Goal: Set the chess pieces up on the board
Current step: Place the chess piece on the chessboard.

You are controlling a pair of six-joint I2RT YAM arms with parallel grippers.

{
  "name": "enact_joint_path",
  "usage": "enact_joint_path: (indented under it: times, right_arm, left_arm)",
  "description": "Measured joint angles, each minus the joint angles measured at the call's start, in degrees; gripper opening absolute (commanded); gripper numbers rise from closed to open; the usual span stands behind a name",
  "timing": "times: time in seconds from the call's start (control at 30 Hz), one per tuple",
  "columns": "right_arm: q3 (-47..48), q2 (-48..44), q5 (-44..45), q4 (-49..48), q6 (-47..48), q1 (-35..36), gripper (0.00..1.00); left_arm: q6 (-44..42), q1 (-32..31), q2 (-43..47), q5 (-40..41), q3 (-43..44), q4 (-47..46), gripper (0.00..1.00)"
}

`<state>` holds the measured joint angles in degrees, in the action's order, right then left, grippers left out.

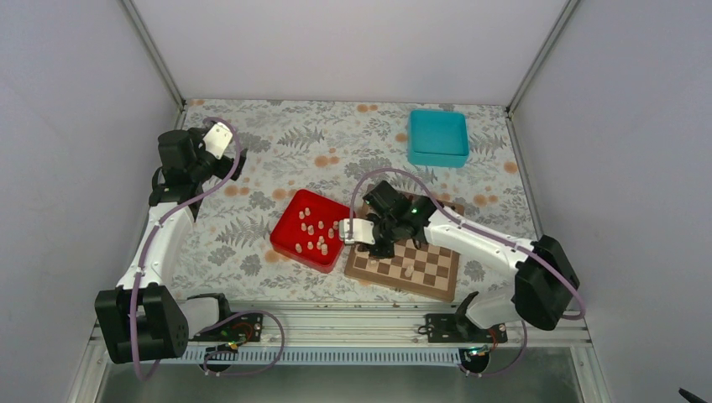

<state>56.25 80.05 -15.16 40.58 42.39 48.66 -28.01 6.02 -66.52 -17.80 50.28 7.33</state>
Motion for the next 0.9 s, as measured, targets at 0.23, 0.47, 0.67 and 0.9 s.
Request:
enact_joint_path:
  times: [0.23, 0.47, 0.67, 0.9]
  right_arm:
    - [-3.9, 0.6, -0.9, -0.3, 0.2, 0.0, 0.12]
    - [-4.6, 2.0, -1.3, -1.0, 0.6, 0.0, 0.13]
    - [-4.7, 3.5, -2.0, -2.1, 0.9, 0.0, 0.13]
    - [-4.7, 5.2, -2.1, -2.7, 1.3, 0.0, 0.14]
  left_arm:
    - [0.0, 0.0, 0.0, 0.7, 0.0, 0.0, 1.00]
    - [0.0, 0.0, -0.2, 0.9, 0.0, -0.1, 1.00]
    - [0.0, 0.0, -0.6, 0.9, 0.0, -0.3, 1.00]
    - [0.0, 0.0, -0.6, 0.9, 0.0, -0.4, 1.00]
